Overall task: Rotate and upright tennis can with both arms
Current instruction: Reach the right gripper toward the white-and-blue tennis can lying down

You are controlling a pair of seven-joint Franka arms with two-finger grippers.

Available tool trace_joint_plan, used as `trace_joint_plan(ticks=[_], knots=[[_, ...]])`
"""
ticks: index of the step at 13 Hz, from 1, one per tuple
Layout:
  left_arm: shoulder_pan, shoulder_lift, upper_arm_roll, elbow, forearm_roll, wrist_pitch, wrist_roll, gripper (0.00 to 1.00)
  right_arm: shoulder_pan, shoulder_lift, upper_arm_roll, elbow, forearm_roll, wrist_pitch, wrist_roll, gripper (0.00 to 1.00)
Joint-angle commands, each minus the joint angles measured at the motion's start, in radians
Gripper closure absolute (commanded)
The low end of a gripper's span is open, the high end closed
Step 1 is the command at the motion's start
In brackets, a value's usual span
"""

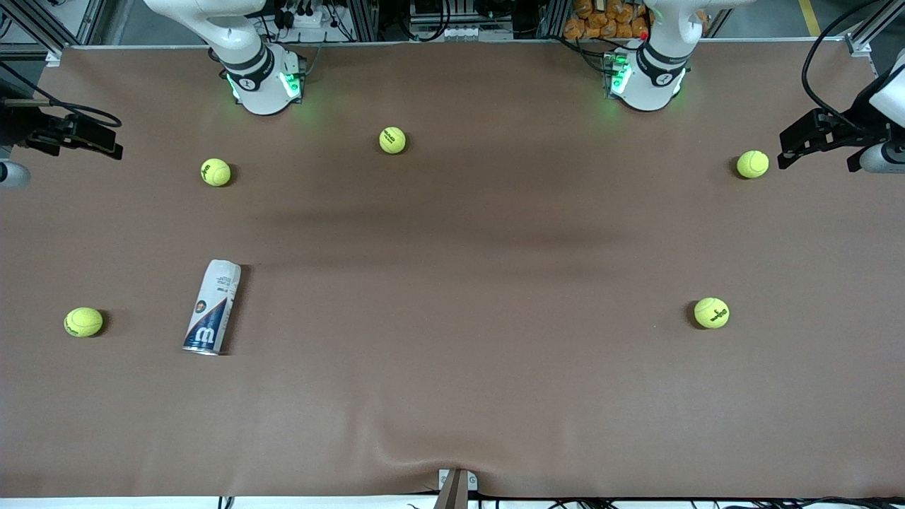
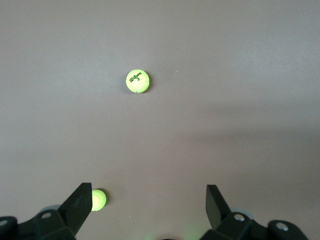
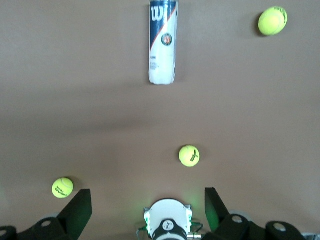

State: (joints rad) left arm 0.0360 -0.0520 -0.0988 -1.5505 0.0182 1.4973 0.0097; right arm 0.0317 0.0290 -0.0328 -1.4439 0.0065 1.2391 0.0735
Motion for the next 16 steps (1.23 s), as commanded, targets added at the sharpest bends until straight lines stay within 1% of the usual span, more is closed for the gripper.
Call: trace_joint_plan(ticks=[1, 2, 4, 5, 6, 7, 9, 12, 14, 16], knots=[[0.002, 0.011, -0.001, 0.032, 0.019, -0.026, -0.025, 0.0, -0.007, -0.026, 0.024, -0.024, -0.023, -0.033, 0.002, 0.0], [0.005, 0.011, 0.002, 0.032, 0.019, -0.026, -0.037, 0.0, 0.013, -0.027, 0.022, -0.015, -0.043, -0.053, 0.003, 0.0], [0.007, 0.011, 0.004, 0.032, 0.02, -0.028, -0.039, 0.0, 0.008, -0.025, 0.019, 0.011, -0.033, -0.044, 0.005, 0.0], [0.005, 0.012, 0.004, 0.033, 0.02, -0.028, -0.039, 0.0, 0.016, 0.009, 0.019, 0.001, -0.031, -0.035, 0.003, 0.0], [0.008, 0.012, 0.004, 0.03, 0.02, -0.026, -0.039, 0.0, 0.016, 0.064, 0.02, 0.003, -0.029, -0.027, -0.001, 0.0], [0.01, 0.02, 0.002, 0.03, 0.019, -0.028, -0.04, 0.0, 0.017, 0.127, 0.019, 0.007, -0.031, 0.024, 0.006, 0.0], [0.016, 0.018, 0.005, 0.03, 0.019, -0.028, -0.039, 0.0, 0.016, 0.204, 0.021, 0.003, -0.029, 0.155, 0.008, 0.0], [0.018, 0.015, 0.008, 0.017, 0.017, -0.031, -0.036, 0.0, 0.04, 0.351, 0.021, 0.002, -0.031, 0.346, 0.0, 0.0], [0.018, 0.02, 0.008, 0.017, 0.017, -0.038, -0.039, 0.0, 0.01, 0.432, 0.021, 0.002, -0.029, 0.468, -0.003, 0.0], [0.018, 0.024, 0.008, 0.018, 0.014, -0.038, -0.037, 0.0, 0.002, 0.498, 0.021, 0.002, -0.029, 0.554, -0.004, 0.0]])
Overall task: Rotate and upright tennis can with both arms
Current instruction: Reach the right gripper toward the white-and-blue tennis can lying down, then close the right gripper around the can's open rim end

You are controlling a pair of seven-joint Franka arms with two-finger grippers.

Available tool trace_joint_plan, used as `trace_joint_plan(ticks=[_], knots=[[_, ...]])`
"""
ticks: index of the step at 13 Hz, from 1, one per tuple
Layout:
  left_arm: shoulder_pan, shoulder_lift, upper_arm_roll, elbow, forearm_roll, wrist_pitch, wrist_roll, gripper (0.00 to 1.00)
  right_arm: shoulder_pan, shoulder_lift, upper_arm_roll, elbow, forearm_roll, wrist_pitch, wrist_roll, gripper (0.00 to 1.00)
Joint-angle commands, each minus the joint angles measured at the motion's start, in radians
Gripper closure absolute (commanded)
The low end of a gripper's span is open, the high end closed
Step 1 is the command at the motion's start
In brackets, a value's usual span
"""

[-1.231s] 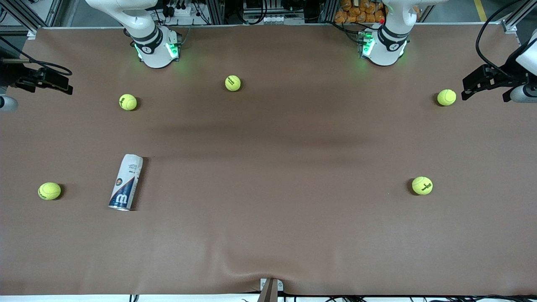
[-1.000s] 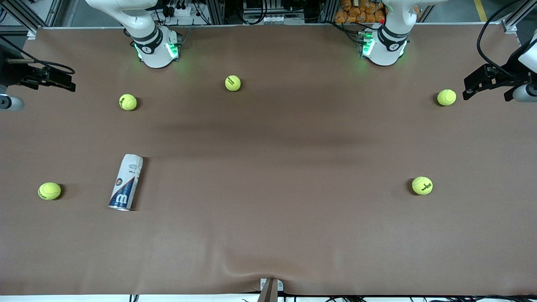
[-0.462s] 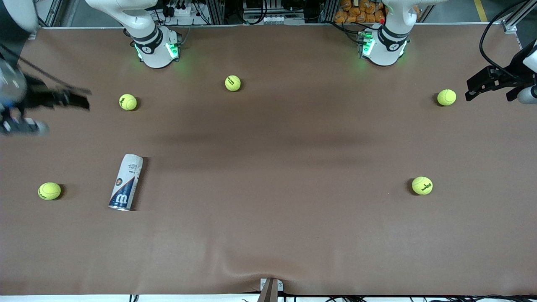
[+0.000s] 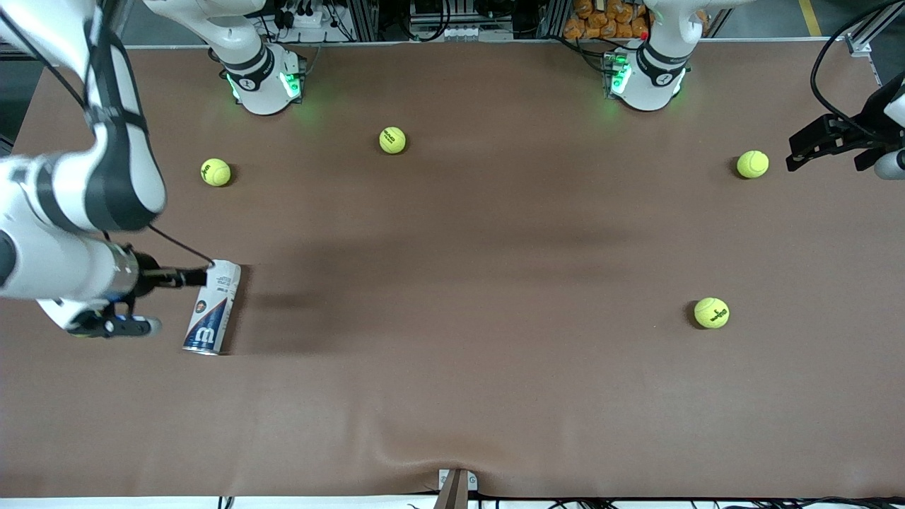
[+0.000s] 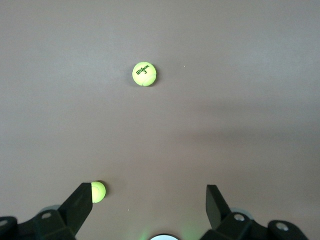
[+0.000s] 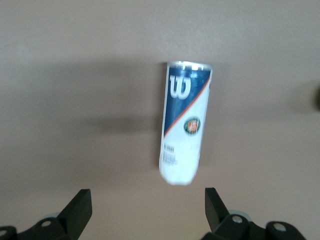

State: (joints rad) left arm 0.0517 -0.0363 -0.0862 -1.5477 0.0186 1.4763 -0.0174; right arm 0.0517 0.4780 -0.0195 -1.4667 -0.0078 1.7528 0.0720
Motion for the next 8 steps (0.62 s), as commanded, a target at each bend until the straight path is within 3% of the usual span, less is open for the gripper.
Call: trace_joint_plan(ticks=[1, 5, 8], knots=[[0.002, 0.01, -0.003, 0.014, 0.012, -0.017, -0.012, 0.0, -0.022, 0.074, 0.007, 0.025, -0.015, 0.062, -0.001, 0.0], [0.004, 0.024, -0.003, 0.014, 0.007, -0.017, 0.007, 0.0, -0.026, 0.119, 0.007, 0.02, -0.015, 0.079, -0.001, 0.0], [0.004, 0.03, -0.003, 0.015, 0.006, -0.014, 0.007, 0.0, -0.055, 0.183, 0.006, 0.013, -0.015, 0.171, -0.007, 0.0]])
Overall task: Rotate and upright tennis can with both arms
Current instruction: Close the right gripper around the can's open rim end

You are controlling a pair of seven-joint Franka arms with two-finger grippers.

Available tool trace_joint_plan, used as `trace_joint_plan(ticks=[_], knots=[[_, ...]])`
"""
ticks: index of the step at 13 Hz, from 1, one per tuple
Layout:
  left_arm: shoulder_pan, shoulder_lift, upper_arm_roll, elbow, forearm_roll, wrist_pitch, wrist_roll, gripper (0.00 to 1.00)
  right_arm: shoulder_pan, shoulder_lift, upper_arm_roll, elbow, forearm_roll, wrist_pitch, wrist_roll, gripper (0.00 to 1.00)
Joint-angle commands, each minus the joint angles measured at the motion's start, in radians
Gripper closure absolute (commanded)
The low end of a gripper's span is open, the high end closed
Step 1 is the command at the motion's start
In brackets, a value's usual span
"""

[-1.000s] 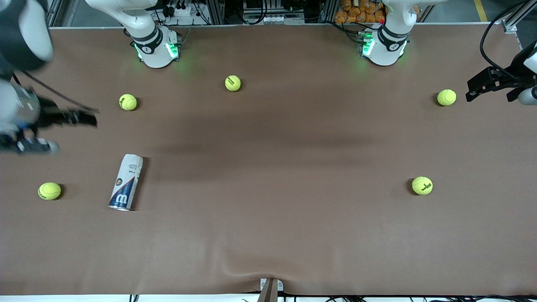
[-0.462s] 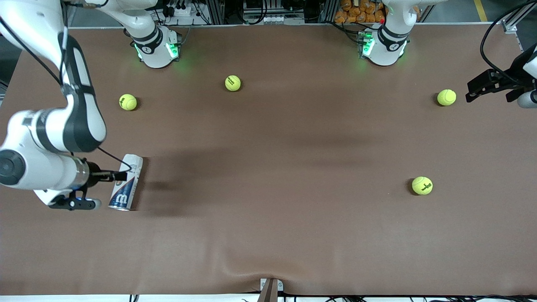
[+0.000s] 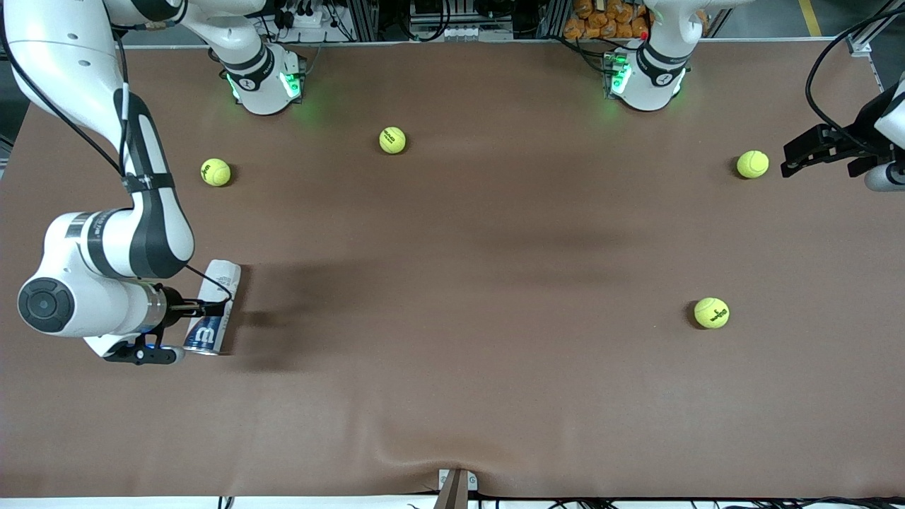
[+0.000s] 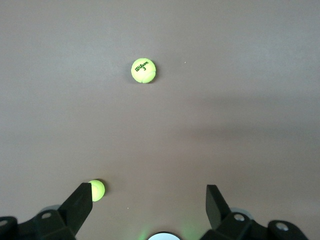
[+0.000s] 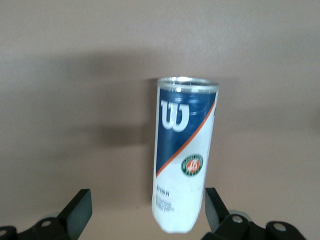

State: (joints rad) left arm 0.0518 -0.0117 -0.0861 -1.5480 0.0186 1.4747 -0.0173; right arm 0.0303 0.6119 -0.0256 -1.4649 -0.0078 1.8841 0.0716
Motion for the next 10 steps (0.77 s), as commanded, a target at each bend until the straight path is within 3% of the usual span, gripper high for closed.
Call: trace_joint_plan(ticks=[1, 6, 10], knots=[[0.003, 0.007, -0.003, 0.016, 0.004, -0.011, 0.007, 0.0, -0.044, 0.068, 0.013, 0.009, -0.015, 0.056, -0.018, 0.0], [0.002, 0.013, -0.003, 0.009, 0.004, -0.011, 0.007, 0.0, -0.078, 0.157, 0.013, 0.0, -0.014, 0.13, -0.018, 0.0], [0.003, 0.013, -0.003, 0.005, 0.004, -0.011, 0.008, 0.0, -0.09, 0.146, 0.022, -0.093, -0.012, 0.121, -0.074, 0.0]])
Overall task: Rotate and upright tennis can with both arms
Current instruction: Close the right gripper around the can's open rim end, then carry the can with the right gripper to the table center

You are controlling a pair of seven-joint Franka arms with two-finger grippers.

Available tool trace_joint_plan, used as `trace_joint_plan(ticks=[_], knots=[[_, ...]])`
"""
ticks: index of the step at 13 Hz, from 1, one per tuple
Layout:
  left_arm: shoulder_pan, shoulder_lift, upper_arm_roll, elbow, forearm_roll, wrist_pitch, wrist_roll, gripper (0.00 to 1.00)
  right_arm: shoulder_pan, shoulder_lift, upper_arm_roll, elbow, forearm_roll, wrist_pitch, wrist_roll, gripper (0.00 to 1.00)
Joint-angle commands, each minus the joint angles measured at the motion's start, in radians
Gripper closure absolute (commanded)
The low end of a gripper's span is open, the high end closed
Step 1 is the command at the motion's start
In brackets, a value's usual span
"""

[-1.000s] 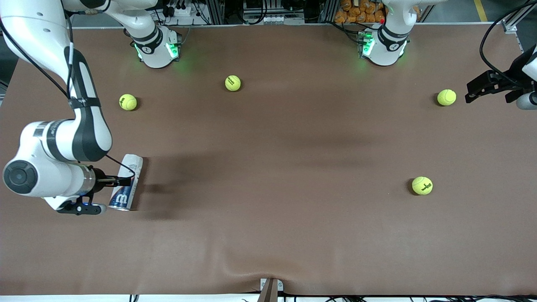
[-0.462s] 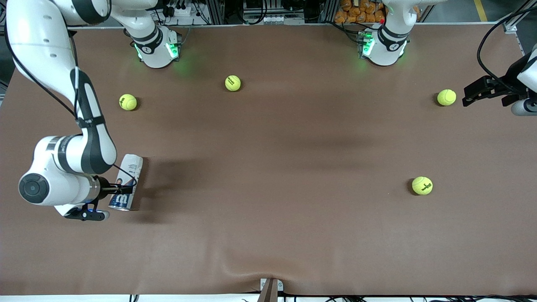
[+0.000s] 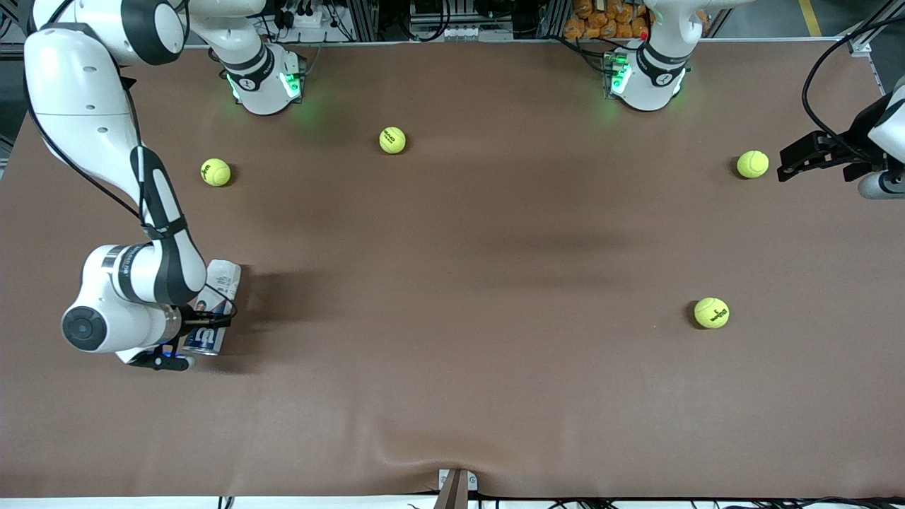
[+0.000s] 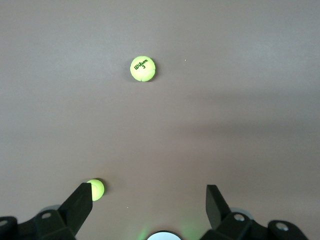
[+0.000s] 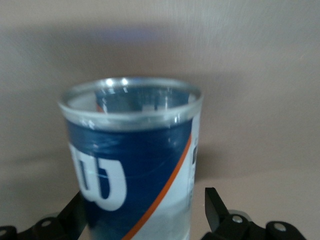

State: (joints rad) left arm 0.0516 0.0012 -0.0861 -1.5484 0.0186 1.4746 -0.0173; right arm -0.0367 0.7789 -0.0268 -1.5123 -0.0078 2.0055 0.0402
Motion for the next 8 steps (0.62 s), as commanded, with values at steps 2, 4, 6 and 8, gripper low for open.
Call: trace_joint_plan(ticks=[2, 4, 6, 8], knots=[[0.004, 0.0, -0.003, 0.007, 0.004, -0.011, 0.008, 0.0, -0.038, -0.024, 0.024, -0.046, 0.046, 0.001, -0.123, 0.46], [0.004, 0.0, -0.003, 0.007, 0.004, -0.011, 0.008, 0.0, -0.026, -0.059, 0.027, -0.04, 0.068, -0.002, -0.25, 0.51], [0.004, 0.0, -0.003, 0.005, 0.004, -0.011, 0.008, 0.0, 0.003, -0.125, 0.063, -0.034, 0.066, -0.01, -0.348, 0.51], [0.004, 0.0, -0.003, 0.005, 0.004, -0.011, 0.008, 0.0, 0.088, -0.155, 0.096, 0.006, 0.049, -0.008, -0.377, 0.48]])
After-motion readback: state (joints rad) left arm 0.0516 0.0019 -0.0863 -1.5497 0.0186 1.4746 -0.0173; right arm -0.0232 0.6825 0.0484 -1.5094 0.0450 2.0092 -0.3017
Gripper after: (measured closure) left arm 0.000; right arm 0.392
